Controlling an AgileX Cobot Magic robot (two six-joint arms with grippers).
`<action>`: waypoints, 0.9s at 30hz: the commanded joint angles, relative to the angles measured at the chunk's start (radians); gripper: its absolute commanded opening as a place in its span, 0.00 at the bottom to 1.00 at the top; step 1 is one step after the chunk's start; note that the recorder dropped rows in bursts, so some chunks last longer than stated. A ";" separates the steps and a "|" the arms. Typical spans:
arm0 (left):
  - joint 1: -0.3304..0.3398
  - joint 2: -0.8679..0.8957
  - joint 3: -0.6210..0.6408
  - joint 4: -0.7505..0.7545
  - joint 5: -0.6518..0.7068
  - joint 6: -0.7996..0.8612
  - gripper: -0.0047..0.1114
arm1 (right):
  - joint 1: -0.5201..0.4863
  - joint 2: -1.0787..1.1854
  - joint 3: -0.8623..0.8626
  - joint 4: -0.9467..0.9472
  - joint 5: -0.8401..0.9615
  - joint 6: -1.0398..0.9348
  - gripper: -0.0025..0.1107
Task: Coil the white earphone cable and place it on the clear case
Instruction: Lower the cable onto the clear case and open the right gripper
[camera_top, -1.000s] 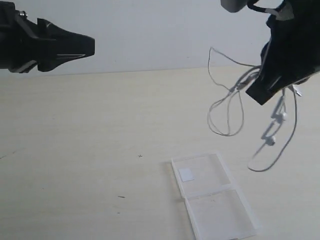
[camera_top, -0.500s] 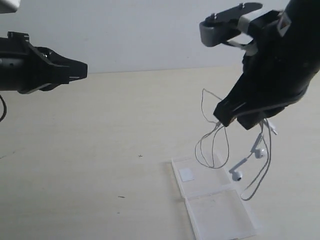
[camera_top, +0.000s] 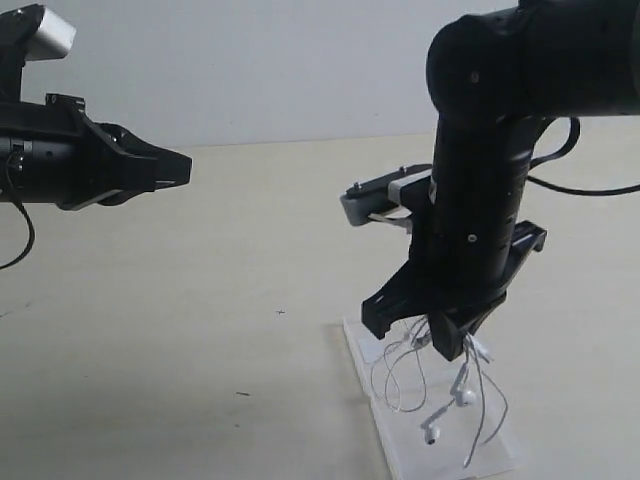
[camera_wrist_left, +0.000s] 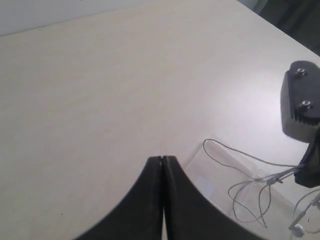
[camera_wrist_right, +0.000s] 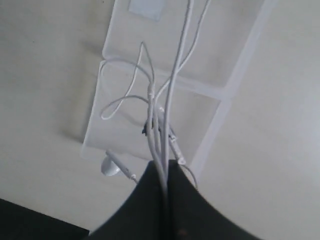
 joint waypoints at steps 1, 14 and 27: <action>0.005 0.004 0.001 -0.003 -0.012 -0.007 0.04 | -0.004 0.052 0.011 0.014 -0.004 -0.005 0.02; 0.002 0.004 0.001 -0.003 -0.100 -0.023 0.04 | -0.004 0.214 0.009 -0.028 -0.179 -0.032 0.02; 0.002 0.004 0.001 -0.003 -0.104 -0.028 0.04 | -0.004 0.224 -0.047 -0.017 -0.099 -0.032 0.47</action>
